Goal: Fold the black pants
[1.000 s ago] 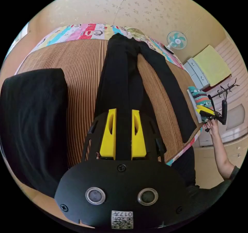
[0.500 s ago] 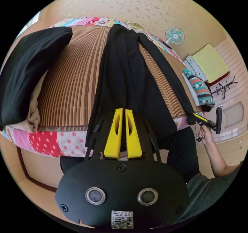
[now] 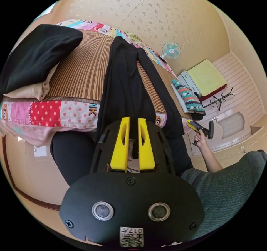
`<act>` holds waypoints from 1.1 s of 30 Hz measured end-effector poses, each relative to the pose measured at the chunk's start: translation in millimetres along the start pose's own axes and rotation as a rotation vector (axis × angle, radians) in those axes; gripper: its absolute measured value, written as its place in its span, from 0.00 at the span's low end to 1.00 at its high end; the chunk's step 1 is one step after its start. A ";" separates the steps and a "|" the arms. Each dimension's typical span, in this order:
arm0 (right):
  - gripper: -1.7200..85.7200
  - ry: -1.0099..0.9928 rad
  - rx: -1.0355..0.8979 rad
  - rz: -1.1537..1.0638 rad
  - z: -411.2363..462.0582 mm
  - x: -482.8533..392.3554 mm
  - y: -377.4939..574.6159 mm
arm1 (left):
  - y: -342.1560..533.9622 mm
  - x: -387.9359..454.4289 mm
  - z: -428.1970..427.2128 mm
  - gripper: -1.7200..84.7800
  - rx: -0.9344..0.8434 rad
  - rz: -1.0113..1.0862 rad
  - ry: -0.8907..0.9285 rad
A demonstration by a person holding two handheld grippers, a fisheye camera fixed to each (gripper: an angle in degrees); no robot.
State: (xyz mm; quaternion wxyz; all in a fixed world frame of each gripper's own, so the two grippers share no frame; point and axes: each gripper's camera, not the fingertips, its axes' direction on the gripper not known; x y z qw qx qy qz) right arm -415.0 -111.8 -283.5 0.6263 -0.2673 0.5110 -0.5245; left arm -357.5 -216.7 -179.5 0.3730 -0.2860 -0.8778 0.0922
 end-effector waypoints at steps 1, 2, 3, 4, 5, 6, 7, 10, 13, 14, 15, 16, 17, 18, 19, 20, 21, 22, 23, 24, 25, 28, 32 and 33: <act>0.19 -0.003 -0.045 0.015 5.8 10.6 -3.6 | -5.2 -1.3 -2.4 0.10 -0.014 0.007 -0.004; 0.20 -0.024 -0.127 0.020 18.1 28.6 -6.8 | -10.4 -1.4 -4.0 0.11 -0.030 0.016 0.007; 0.19 -0.019 -0.192 0.014 29.2 42.9 -4.9 | -12.5 -1.0 -4.9 0.11 -0.035 0.021 0.016; 0.18 -0.010 -0.231 0.009 34.9 49.1 -2.7 | -15.9 0.8 -7.0 0.11 -0.041 0.035 0.040; 0.14 0.008 -0.277 -0.015 39.9 58.5 3.7 | -17.5 3.2 -9.2 0.11 -0.039 0.045 0.060; 0.08 0.021 -0.229 -0.061 25.4 61.2 10.4 | -17.8 4.4 -10.0 0.12 -0.039 0.047 0.068; 0.08 -0.008 -0.230 -0.083 19.0 62.3 12.4 | -17.7 6.5 -10.8 0.12 -0.042 0.046 0.084; 0.06 -0.212 -0.087 -0.147 -36.7 60.4 24.4 | -17.0 13.3 -11.9 0.12 -0.062 0.045 0.179; 0.05 -0.450 0.047 -0.356 -97.3 28.5 32.9 | -25.6 29.7 -12.3 0.16 -0.107 0.072 0.305; 0.05 -0.514 0.053 -0.434 -108.9 11.9 32.6 | -33.4 38.6 -12.2 0.19 -0.123 0.062 0.303; 0.05 -0.572 0.030 -0.497 -112.0 -5.0 30.2 | -38.2 44.0 -11.7 0.21 -0.131 0.061 0.295; 0.05 -0.596 0.009 -0.525 -110.8 -13.5 28.5 | -49.8 56.3 -9.1 0.23 -0.154 0.081 0.298; 0.05 -0.632 -0.040 -0.576 -104.5 -30.5 25.4 | -63.1 68.8 -4.2 0.23 -0.183 0.117 0.329; 0.05 -0.661 -0.080 -0.612 -95.2 -45.4 23.2 | -70.2 74.5 -1.1 0.23 -0.197 0.133 0.352; 0.05 -0.677 -0.100 -0.627 -89.9 -52.4 22.3 | -84.0 83.1 5.5 0.23 -0.218 0.147 0.401; 0.05 -0.704 -0.138 -0.647 -79.1 -65.3 21.0 | -97.1 88.2 13.2 0.23 -0.239 0.144 0.434; 0.05 -0.732 -0.170 -0.671 -70.2 -77.8 20.8 | -102.8 90.0 17.1 0.23 -0.248 0.145 0.437; 0.05 -0.747 -0.181 -0.687 -67.2 -83.5 21.3 | -113.0 92.8 26.4 0.22 -0.281 0.153 0.419; 0.06 -0.776 -0.203 -0.722 -62.5 -93.6 22.6 | -119.9 93.8 37.1 0.18 -0.336 0.155 0.389; 0.06 -0.799 -0.234 -0.757 -58.8 -101.4 23.2 | -121.6 93.4 42.2 0.14 -0.367 0.156 0.378; 0.06 -0.804 -0.253 -0.774 -57.1 -104.0 22.9 | -121.5 90.8 49.4 0.08 -0.415 0.157 0.352; 0.08 -0.820 -0.388 -0.877 -50.4 -99.7 9.3 | -109.2 78.0 45.3 0.03 -0.407 0.191 0.279; 0.13 -0.788 -0.414 -0.800 -36.8 -49.9 -72.1 | -95.0 48.8 28.6 0.02 -0.377 0.178 0.291; 0.15 -0.731 -0.370 -0.702 -24.5 -32.1 -111.2 | -93.7 44.2 26.7 0.02 -0.371 0.167 0.301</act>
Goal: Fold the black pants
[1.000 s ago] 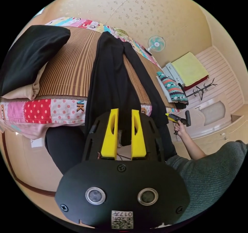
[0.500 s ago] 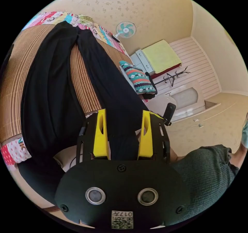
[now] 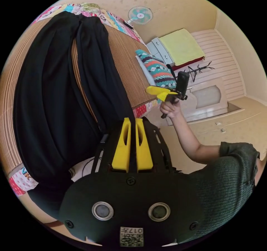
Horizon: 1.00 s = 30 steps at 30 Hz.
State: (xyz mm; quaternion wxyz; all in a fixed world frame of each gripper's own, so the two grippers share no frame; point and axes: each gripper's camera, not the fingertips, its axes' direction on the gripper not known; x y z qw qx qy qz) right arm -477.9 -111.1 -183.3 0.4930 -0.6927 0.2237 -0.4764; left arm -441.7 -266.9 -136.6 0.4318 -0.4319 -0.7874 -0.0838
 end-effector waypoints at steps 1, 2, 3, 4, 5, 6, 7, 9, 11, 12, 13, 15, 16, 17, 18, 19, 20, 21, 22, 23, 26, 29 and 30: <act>0.16 0.028 0.034 0.053 -9.9 20.5 -9.6 | 4.8 -6.9 -4.0 0.02 0.014 -0.015 0.018; 0.17 0.074 0.107 0.181 -27.9 66.6 -30.7 | 8.8 -13.4 -6.7 0.02 0.021 -0.025 0.035; 0.18 0.086 0.174 0.279 -41.3 110.4 -53.0 | 10.5 -16.7 -7.7 0.02 0.023 -0.031 0.044; 0.19 0.086 0.210 0.324 -46.5 131.7 -64.4 | 13.7 -22.7 -9.1 0.02 0.026 -0.044 0.064; 0.20 0.076 0.273 0.402 -53.1 171.8 -88.1 | 16.4 -28.2 -10.1 0.02 0.029 -0.052 0.083; 0.21 0.051 0.330 0.481 -55.6 210.1 -111.9 | 17.6 -31.0 -10.4 0.02 0.029 -0.056 0.093; 0.21 0.039 0.355 0.517 -55.4 227.8 -123.8 | 19.9 -36.6 -10.8 0.02 0.027 -0.065 0.111; 0.22 0.039 0.461 0.652 -52.6 286.7 -167.5 | 23.4 -45.6 -11.7 0.02 0.031 -0.080 0.139; 0.21 0.051 0.559 0.731 -50.1 317.5 -192.6 | 27.3 -57.7 -12.5 0.02 0.035 -0.098 0.186; 0.19 0.070 0.606 0.765 -47.1 333.0 -208.9 | 28.0 -60.3 -12.6 0.02 0.034 -0.097 0.197; 0.19 0.084 0.624 0.773 -45.4 338.9 -216.8 | 29.4 -65.3 -13.0 0.02 0.031 -0.093 0.215; 0.12 0.179 0.610 0.790 -35.9 355.0 -252.6 | 32.2 -73.5 -14.4 0.02 0.026 -0.095 0.233; 0.10 0.239 0.576 0.787 -32.7 355.2 -264.4 | 35.0 -80.1 -16.6 0.02 0.031 -0.103 0.247; 0.07 0.439 0.474 0.739 -23.1 345.4 -295.5 | 38.7 -87.8 -19.8 0.02 0.049 -0.122 0.262; 0.06 0.640 0.377 0.661 -7.4 327.7 -329.5 | 40.9 -91.8 -21.4 0.02 0.060 -0.133 0.272; 0.06 0.722 0.341 0.624 1.6 317.2 -346.5 | 45.2 -99.7 -24.9 0.02 0.083 -0.152 0.299; 0.06 0.896 0.330 0.560 19.9 287.3 -376.6 | 50.0 -106.6 -29.7 0.02 0.105 -0.159 0.334; 0.05 1.086 0.419 0.502 39.2 244.2 -399.1 | 52.7 -109.2 -33.2 0.02 0.117 -0.156 0.350; 0.05 1.162 0.469 0.458 52.1 219.9 -410.3 | 59.8 -112.1 -44.3 0.02 0.152 -0.140 0.361; 0.05 1.241 0.503 0.316 83.7 176.8 -434.3 | 69.5 -110.3 -61.4 0.02 0.215 -0.099 0.344; 0.06 1.229 0.478 0.035 170.5 109.9 -488.8 | 101.6 -98.4 -105.9 0.02 0.355 -0.028 0.183; 0.07 0.985 0.279 -0.040 243.8 117.4 -537.4 | 127.0 -106.4 -128.1 0.02 0.419 -0.125 0.072; 0.07 0.902 0.172 0.005 266.7 134.6 -547.3 | 130.8 -110.0 -130.5 0.02 0.426 -0.152 0.053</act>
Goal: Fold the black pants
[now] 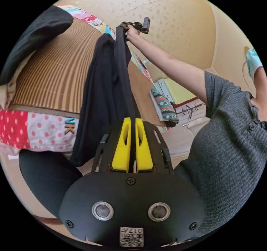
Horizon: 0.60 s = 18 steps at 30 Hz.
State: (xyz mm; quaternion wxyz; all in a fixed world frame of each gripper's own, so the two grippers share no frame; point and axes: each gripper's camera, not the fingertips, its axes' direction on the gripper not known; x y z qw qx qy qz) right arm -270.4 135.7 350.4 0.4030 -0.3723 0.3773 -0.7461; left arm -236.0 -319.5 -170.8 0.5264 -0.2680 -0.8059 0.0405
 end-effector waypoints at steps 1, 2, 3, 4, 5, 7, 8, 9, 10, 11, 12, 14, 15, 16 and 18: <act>0.08 -0.025 -0.036 0.023 10.6 -0.8 1.7 | 2.5 -8.4 -5.2 0.02 0.000 -0.054 -0.057; 0.08 -0.053 -0.066 0.103 20.6 2.3 12.4 | 3.7 -15.7 -7.2 0.02 -0.018 -0.101 -0.127; 0.09 -0.084 -0.049 0.192 16.7 8.5 30.5 | 4.1 -19.0 -7.1 0.02 -0.032 -0.117 -0.162; 0.09 -0.119 -0.034 0.222 11.7 11.3 42.2 | 4.4 -25.3 -4.8 0.02 -0.076 -0.143 -0.214; 0.10 -0.207 -0.019 0.252 -0.9 16.0 70.5 | 4.4 -30.6 -1.3 0.03 -0.120 -0.159 -0.227; 0.11 -0.324 -0.024 0.223 -23.7 18.9 127.4 | 5.1 -35.0 2.8 0.03 -0.158 -0.169 -0.211; 0.11 -0.353 -0.052 0.200 -39.3 20.3 172.3 | 5.9 -35.2 4.2 0.03 -0.165 -0.164 -0.206; 0.11 -0.365 -0.095 0.186 -54.2 22.9 220.8 | 6.1 -34.6 4.7 0.03 -0.168 -0.158 -0.205; 0.12 -0.375 -0.121 0.180 -61.0 24.5 245.7 | 5.9 -32.9 6.0 0.03 -0.178 -0.147 -0.211; 0.12 -0.409 -0.180 0.181 -72.9 28.0 295.0 | 5.1 -30.8 7.3 0.03 -0.192 -0.138 -0.221; 0.13 -0.467 -0.241 0.200 -82.6 30.2 344.2 | 4.7 -29.4 7.8 0.03 -0.196 -0.132 -0.227; 0.13 -0.559 -0.295 0.257 -96.1 27.3 410.3 | 2.9 -24.1 10.9 0.04 -0.205 -0.110 -0.251; 0.13 -0.596 -0.310 0.277 -105.1 19.1 446.5 | 2.3 -23.2 11.9 0.04 -0.209 -0.110 -0.256; 0.13 -0.603 -0.318 0.285 -109.2 13.7 462.3 | 0.8 -21.4 14.5 0.04 -0.217 -0.113 -0.267; 0.11 -0.603 -0.269 0.312 -126.4 -7.4 504.4 | -2.1 -18.6 20.5 0.04 -0.240 -0.109 -0.292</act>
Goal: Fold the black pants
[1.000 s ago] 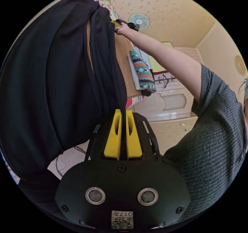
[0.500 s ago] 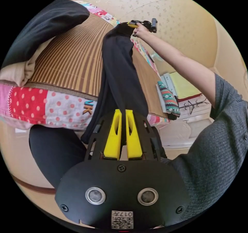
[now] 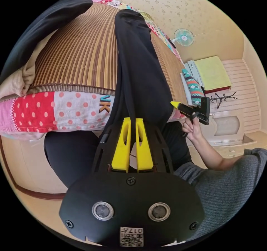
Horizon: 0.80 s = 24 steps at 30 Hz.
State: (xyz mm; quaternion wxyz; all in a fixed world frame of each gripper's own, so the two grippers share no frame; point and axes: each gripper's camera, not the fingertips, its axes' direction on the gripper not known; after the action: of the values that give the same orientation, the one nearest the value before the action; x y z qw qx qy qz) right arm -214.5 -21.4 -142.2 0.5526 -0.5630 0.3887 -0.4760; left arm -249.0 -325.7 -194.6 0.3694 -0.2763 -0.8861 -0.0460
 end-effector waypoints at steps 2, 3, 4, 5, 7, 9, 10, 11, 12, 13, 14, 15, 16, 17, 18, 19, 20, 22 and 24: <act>0.10 0.041 0.031 0.047 3.5 -6.4 17.3 | -6.4 5.9 8.4 0.03 -0.048 0.017 -0.054; 0.08 0.090 0.010 0.104 9.3 -7.3 21.5 | -7.8 7.3 9.6 0.03 -0.054 0.021 -0.063; 0.07 0.100 0.008 0.116 10.0 -8.7 22.3 | -10.7 10.1 11.4 0.03 -0.070 0.027 -0.076; 0.06 0.109 0.006 0.096 7.9 -15.1 21.7 | -13.3 13.1 11.5 0.02 -0.093 0.033 -0.080; 0.05 0.175 -0.032 0.047 0.8 -28.7 17.4 | -16.0 20.8 6.7 0.02 -0.136 0.097 -0.032; 0.04 0.207 -0.014 -0.080 -21.8 -55.5 26.5 | -13.4 29.1 -12.7 0.02 -0.103 0.193 0.085; 0.04 0.211 -0.005 -0.092 -27.6 -60.5 31.0 | -7.6 33.0 -29.9 0.02 -0.043 0.248 0.169; 0.03 0.216 0.010 -0.095 -37.2 -67.1 41.0 | 0.4 34.2 -45.3 0.02 0.017 0.293 0.237; 0.03 0.182 0.032 -0.105 -44.0 -70.0 51.7 | 4.5 33.3 -50.6 0.02 0.039 0.305 0.263; 0.03 0.151 0.045 -0.111 -45.7 -70.1 57.0 | 11.3 28.8 -54.5 0.02 0.057 0.302 0.290; 0.03 0.099 0.059 -0.123 -43.3 -67.3 65.4 | 15.9 20.3 -49.2 0.03 0.037 0.252 0.279; 0.04 0.097 0.024 -0.111 -30.8 -60.1 69.2 | 17.4 15.3 -43.7 0.03 0.015 0.216 0.267; 0.04 0.114 -0.011 -0.099 -21.6 -55.3 69.6 | 19.6 4.5 -27.8 0.05 -0.052 0.135 0.248; 0.04 0.179 -0.086 -0.045 -3.6 -44.0 68.5 | 22.0 -4.7 -12.5 0.06 -0.102 0.051 0.218; 0.05 0.234 -0.145 0.037 7.5 -32.5 65.9 | 23.4 -7.9 -7.2 0.07 -0.112 0.016 0.198; 0.05 0.219 -0.156 0.057 8.5 -29.7 64.4 | 25.8 -10.5 -3.2 0.09 -0.103 -0.033 0.148; 0.06 0.149 -0.125 0.029 2.3 -31.7 62.2 | 27.0 -8.0 -7.6 0.10 -0.059 -0.049 0.095; 0.09 0.139 -0.038 -0.043 -14.3 -41.9 57.1 | 25.2 0.7 -23.2 0.12 0.046 -0.040 0.043; 0.13 0.238 -0.001 -0.066 -24.1 -46.2 36.7 | 17.4 9.7 -36.4 0.13 0.137 -0.015 0.042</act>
State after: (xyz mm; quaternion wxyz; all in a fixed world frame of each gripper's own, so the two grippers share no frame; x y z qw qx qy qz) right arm -245.9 13.9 -185.1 0.4862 -0.5152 0.4332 -0.5572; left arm -222.5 -317.1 -163.8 0.4057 -0.2429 -0.8811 0.0061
